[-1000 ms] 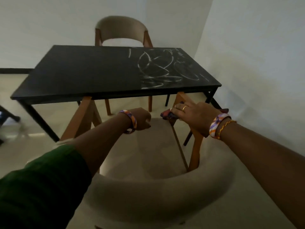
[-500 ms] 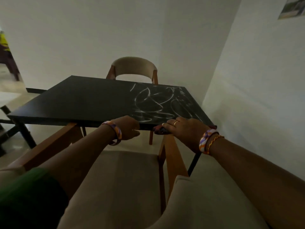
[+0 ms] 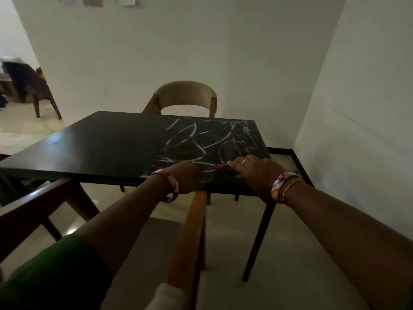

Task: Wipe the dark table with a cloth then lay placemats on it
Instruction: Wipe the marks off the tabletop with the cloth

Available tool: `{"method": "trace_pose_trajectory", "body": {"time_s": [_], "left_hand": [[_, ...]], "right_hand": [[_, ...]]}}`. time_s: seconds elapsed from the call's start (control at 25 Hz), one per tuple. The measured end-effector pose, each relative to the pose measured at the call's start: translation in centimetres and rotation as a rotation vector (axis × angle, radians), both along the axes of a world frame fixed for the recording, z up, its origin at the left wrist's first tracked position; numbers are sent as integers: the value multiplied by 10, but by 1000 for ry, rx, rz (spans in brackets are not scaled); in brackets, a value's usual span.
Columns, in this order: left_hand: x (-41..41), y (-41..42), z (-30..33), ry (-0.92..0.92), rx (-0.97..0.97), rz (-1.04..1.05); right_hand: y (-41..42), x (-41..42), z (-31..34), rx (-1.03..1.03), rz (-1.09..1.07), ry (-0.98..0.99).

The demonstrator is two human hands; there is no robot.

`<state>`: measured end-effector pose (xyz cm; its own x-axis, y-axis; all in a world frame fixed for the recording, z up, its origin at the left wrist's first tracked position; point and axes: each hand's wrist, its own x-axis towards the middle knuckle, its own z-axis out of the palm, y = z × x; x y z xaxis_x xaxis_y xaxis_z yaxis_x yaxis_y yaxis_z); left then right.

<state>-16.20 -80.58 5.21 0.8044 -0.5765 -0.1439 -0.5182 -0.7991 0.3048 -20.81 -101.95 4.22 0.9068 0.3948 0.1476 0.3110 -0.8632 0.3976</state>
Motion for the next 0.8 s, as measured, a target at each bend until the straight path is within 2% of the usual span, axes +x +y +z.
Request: {"method": "trace_pose_trajectory", "body": {"time_s": [0.12,0.2,0.36,0.44,0.52,0.56,0.6,0.64,0.72,0.8], "left_hand": [[5,-80,-15,29,-100,168],[8,-138,-34,93,-274,366],[13,-225,-71,407,-559,789],[13,-254,-76,693,-899,1104],[27,-269,-95,825,-1249,1433],[35,-273,-106,827,-1390,1542],[49,-278,-118,761,-1395,1590],[63,-288,-132,717,-1311,1621],[102,-310,-161,597,-1456,1828],[126,-328,-178,456,-1630,2015]], "right_hand": [[-83,-3,-11,-33,104,21],[-142,-3,-15,-77,151,83],[-240,22,-27,-78,165,118],[-270,45,-39,2,144,136],[-282,70,-45,227,88,231],[-284,83,-47,409,67,289],[-286,100,-49,589,65,324],[-286,115,-51,713,78,339],[-288,149,-57,792,143,361],[-292,185,-64,776,194,417]]}}
